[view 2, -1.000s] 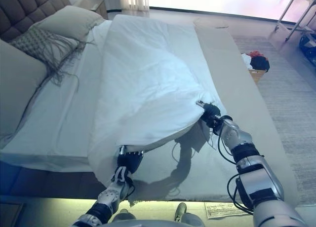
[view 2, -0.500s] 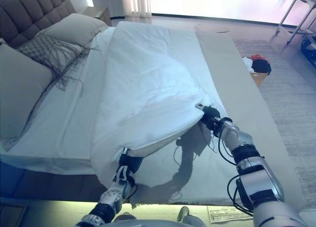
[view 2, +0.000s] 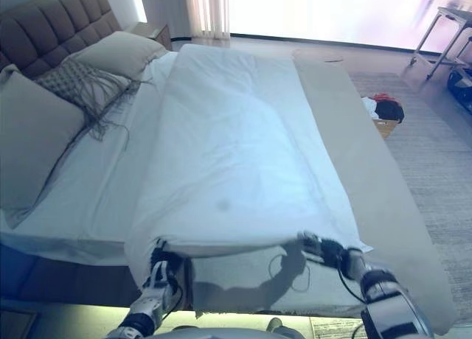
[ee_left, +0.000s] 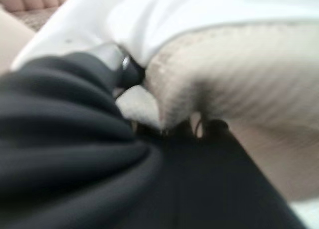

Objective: Make the bed neatly

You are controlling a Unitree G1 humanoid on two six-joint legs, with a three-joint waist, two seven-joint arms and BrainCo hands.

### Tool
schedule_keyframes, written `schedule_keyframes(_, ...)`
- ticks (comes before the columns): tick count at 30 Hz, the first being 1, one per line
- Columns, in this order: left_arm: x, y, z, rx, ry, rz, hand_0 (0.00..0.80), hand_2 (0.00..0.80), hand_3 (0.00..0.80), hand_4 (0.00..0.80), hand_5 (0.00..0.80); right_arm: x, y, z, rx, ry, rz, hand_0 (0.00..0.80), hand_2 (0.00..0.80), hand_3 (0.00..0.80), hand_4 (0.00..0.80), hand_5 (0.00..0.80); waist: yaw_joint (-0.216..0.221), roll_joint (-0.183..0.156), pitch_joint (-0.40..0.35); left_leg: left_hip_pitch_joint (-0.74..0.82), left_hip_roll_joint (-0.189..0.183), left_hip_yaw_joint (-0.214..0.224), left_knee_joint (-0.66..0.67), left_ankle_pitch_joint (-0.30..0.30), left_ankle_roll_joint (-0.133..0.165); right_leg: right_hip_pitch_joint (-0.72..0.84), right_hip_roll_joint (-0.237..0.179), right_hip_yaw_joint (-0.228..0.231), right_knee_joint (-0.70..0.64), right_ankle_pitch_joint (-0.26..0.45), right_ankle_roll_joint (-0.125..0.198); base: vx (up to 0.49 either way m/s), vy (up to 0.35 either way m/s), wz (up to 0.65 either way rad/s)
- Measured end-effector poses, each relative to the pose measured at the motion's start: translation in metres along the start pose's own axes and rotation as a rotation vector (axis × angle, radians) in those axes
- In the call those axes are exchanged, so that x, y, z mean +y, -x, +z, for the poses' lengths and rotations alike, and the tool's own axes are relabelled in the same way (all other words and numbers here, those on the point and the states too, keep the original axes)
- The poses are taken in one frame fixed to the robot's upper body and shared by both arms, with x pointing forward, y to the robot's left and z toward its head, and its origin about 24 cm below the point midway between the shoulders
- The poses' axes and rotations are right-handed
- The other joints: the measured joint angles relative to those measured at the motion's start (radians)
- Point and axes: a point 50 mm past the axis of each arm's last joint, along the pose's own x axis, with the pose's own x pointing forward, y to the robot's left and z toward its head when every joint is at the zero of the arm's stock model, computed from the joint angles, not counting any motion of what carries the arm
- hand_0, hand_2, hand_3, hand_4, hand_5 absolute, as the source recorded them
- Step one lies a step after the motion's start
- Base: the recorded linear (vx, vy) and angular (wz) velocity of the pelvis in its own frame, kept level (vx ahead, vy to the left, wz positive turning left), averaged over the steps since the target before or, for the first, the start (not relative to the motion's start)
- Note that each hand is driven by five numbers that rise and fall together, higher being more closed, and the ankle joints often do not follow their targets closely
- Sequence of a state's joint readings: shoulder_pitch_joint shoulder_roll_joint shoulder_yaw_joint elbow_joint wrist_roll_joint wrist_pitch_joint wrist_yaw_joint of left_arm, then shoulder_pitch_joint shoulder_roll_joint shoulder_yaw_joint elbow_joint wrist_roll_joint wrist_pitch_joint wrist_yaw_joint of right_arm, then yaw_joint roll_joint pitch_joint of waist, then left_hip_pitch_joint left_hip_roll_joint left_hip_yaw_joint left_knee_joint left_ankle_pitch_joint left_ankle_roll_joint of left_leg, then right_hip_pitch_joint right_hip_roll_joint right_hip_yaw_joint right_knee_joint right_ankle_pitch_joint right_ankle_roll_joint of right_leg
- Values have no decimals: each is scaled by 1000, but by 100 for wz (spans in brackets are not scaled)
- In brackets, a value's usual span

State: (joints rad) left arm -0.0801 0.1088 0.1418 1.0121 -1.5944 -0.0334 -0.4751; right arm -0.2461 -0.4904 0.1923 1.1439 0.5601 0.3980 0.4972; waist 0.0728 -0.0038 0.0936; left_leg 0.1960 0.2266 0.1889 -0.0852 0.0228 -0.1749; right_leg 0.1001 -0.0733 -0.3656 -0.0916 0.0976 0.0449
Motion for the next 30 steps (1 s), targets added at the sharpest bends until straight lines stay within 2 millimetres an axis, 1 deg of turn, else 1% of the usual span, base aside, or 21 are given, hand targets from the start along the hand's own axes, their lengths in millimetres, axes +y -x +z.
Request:
schedule_keyframes(3, 7, 6, 28, -93, 0, 12, 800, 800, 800, 800, 800, -15, 5, -41, 95, -68, 6, 0, 0, 0, 0, 0, 2, 5, -2, -1, 0, -1, 0, -1, 1, 0, -1, -1, 0, -2, 0, -19, 67, 2)
schedule_keyframes(5, 9, 11, 50, -140, -29, 10, 800, 800, 800, 800, 800, -23, 9, -64, 127, -132, 5, 0, 0, 0, 0, 0, 2, 13, -9, -11, -1, -2, -1, -3, 1, -2, -3, -2, 0, -5, -3, -42, 80, 3)
schedule_keyframes(8, 5, 15, 82, -202, -78, -9, 800, 800, 800, 800, 800, -32, 16, -87, 160, -204, -19, 0, 0, 0, 0, 0, 4, 25, -12, -16, -3, -5, -1, -3, 1, -5, -4, -4, -1, -5, -3, -46, 95, 3)
schedule_keyframes(10, -2, 16, 105, -243, -106, -24, 800, 800, 800, 800, 800, -35, 19, -95, 164, -244, -34, 0, 0, 0, 0, 0, 3, 36, -15, -16, -4, -6, -1, -3, 1, -5, -5, -4, -1, -6, -3, -40, 95, 1)
schedule_keyframes(12, -10, 18, 126, -272, -129, -40, 800, 800, 800, 800, 800, -36, 19, -96, 163, -250, -45, 0, 0, 0, 0, 0, 3, 49, -15, -18, -6, -11, -4, -4, 2, -5, -7, -5, -1, -6, -2, -43, 99, 3)
schedule_keyframes(15, -21, 20, 148, -301, -149, -60, 800, 800, 800, 800, 800, -37, 19, -95, 147, -260, -63, 0, 0, 0, 0, 0, 5, 61, -21, -22, -11, -26, -2, -5, 4, -1, -13, -17, -1, -10, 4, -47, 81, 12)
schedule_keyframes(18, -30, 19, 162, -305, -195, -47, 800, 800, 800, 800, 800, -37, 18, -93, 124, -268, -75, 0, 0, 0, 0, 0, 27, 72, -30, -30, -18, -35, -1, -6, 7, -2, -19, -28, -1, -8, 12, -39, 69, 11)
schedule_keyframes(21, -29, 24, 176, -317, -208, 15, 800, 800, 800, 800, 800, -33, 14, -80, 84, -265, -61, 0, 0, 0, 0, 0, 30, 77, -33, -33, -24, -44, -1, -6, 7, 1, -26, -36, -1, -8, 16, -38, 55, 9)
schedule_keyframes(23, -28, 26, 181, -341, -184, 43, 800, 800, 800, 800, 800, -30, 11, -73, 64, -256, -49, 0, 0, 0, 0, 0, 33, 76, -33, -36, -28, -55, -1, -8, 8, 4, -29, -44, -1, -11, 20, -36, 37, 10)
schedule_keyframes(25, -22, 30, 184, -365, -150, 84, 800, 800, 800, 800, 800, -27, 9, -67, 39, -263, -41, 0, 0, 0, 0, 0, 40, 76, -33, -36, -32, -59, -1, -9, 11, 6, -33, -53, -1, -13, 24, -28, 37, 7)
schedule_keyframes(30, -7, 38, 186, -382, -92, 174, 800, 800, 800, 800, 800, -25, 7, -59, 1, -298, -37, 0, 0, 0, 0, 0, 57, 72, -35, -36, -41, -86, -1, -16, 10, 14, -39, -66, -1, -18, 32, -23, 57, 7)
